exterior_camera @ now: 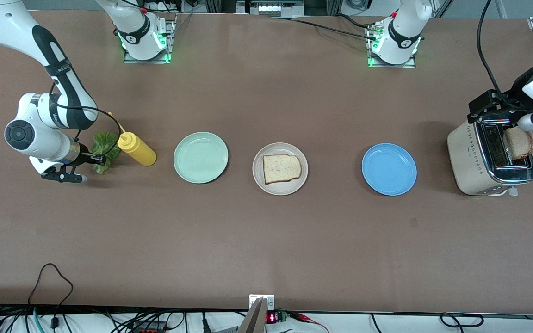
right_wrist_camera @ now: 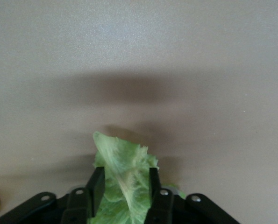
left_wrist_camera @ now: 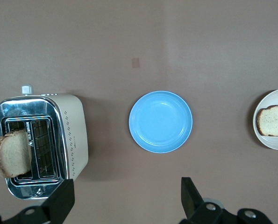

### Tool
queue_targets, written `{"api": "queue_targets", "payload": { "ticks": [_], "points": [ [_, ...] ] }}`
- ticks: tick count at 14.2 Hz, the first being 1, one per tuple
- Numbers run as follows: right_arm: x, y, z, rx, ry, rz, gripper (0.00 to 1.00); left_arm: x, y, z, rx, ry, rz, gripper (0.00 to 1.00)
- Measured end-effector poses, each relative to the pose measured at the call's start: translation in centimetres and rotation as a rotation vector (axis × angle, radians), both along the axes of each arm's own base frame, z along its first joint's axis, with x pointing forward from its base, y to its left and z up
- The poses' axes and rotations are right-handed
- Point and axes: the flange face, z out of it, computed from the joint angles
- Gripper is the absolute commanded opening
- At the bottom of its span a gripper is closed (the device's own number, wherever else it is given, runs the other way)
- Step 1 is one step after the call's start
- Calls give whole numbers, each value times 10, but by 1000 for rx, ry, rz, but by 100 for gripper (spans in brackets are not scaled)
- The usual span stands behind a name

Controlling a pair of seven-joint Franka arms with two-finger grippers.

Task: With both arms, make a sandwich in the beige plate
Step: 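Lower the right gripper onto the green lettuce leaf and grasp it, then lift the lettuce with the right gripper and carry it past the mint plate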

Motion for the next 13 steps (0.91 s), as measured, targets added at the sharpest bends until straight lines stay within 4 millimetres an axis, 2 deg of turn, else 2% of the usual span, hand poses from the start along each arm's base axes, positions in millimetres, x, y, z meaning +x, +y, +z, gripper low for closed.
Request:
{"api": "queue_targets", "payload": {
  "ticks": [1,3,5,6,10,13],
  "points": [
    [0,0,-2,-3,1,7,37,0,0,0,0,0,0,100],
    [0,0,-6,-6,3,16,29,0,0,0,0,0,0,100],
    [-1,1,-7,-7,4,18,5,0,0,0,0,0,-1,100],
    [-1,1,-7,-7,4,19,0,0,0,0,0,0,-1,100],
    [3,0,-2,-13,-11,25,0,0,0,0,0,0,-1,100],
    [10,-2,17,-23,-43,48,0,0,0,0,0,0,-1,100]
  ]
}}
